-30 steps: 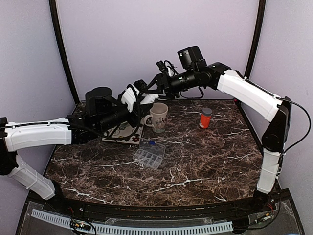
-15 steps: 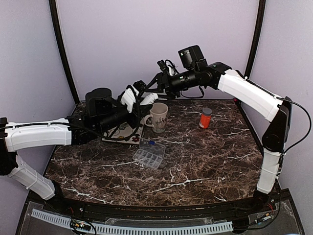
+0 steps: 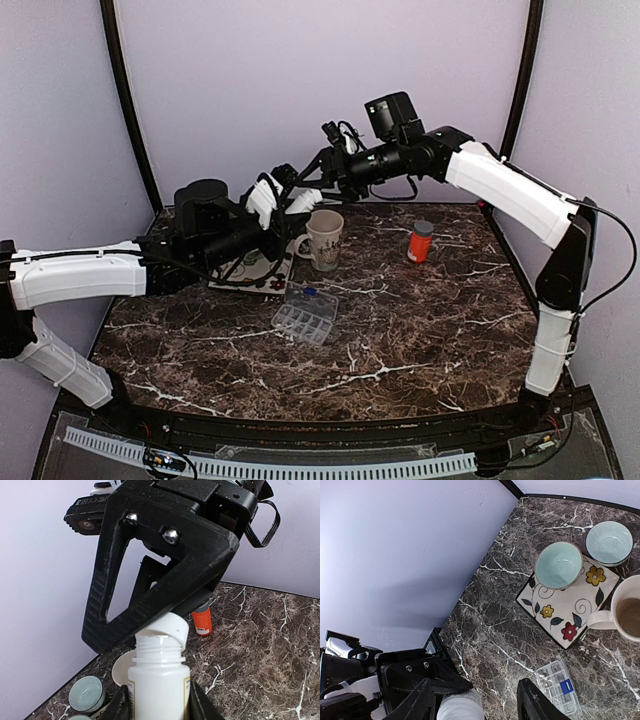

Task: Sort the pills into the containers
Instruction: Screw the lid of the pill bottle onto the pill bottle.

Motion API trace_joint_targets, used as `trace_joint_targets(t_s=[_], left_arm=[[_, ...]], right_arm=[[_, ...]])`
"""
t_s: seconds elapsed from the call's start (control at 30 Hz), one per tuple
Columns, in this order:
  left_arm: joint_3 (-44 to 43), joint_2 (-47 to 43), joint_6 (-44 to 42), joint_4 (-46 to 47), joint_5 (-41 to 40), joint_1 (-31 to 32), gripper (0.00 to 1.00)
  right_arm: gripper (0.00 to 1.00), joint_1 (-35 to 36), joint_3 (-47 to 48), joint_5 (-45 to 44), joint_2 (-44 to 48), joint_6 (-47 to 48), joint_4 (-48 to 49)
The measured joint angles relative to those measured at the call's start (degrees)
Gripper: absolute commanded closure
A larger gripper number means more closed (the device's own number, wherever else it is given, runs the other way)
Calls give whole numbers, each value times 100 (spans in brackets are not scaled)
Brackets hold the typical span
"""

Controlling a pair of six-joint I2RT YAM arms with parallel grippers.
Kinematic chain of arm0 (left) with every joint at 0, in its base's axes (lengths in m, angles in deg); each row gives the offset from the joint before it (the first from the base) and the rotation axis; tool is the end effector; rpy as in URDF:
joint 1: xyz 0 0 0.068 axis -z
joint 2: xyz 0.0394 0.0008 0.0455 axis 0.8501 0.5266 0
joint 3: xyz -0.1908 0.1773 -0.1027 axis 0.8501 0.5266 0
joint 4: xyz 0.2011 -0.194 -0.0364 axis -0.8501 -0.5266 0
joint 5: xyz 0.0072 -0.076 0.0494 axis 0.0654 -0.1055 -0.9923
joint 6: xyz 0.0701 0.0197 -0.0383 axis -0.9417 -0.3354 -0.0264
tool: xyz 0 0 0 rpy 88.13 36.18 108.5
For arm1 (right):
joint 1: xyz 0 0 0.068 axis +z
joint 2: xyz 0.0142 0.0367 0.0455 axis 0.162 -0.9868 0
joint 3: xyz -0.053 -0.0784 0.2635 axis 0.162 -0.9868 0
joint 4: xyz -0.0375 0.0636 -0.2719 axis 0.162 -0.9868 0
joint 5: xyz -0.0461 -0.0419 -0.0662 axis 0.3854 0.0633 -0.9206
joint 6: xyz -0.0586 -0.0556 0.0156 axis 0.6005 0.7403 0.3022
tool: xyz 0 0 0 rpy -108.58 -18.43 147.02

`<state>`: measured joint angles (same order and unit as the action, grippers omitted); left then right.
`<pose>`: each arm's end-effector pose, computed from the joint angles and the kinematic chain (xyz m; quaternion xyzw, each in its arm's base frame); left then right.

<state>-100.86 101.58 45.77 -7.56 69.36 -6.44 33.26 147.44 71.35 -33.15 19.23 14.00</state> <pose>0.2463 -0.2961 0.3375 0.3494 0.6228 -0.1707 0.6789 0.3325 0.3573 0.3925 -0.1854 0.8181 0.4948 0.2271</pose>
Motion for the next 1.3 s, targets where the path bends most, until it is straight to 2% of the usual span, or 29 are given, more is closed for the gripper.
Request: trace_joint_targets(t_s=[0.77, 1.3], left_arm=[[52, -7, 87, -2, 46, -55, 100], [52, -70, 271, 0, 166, -251, 100]], right_arm=[[42, -177, 205, -122, 4, -26, 61], [40, -376, -1412, 129, 944, -538, 1325]])
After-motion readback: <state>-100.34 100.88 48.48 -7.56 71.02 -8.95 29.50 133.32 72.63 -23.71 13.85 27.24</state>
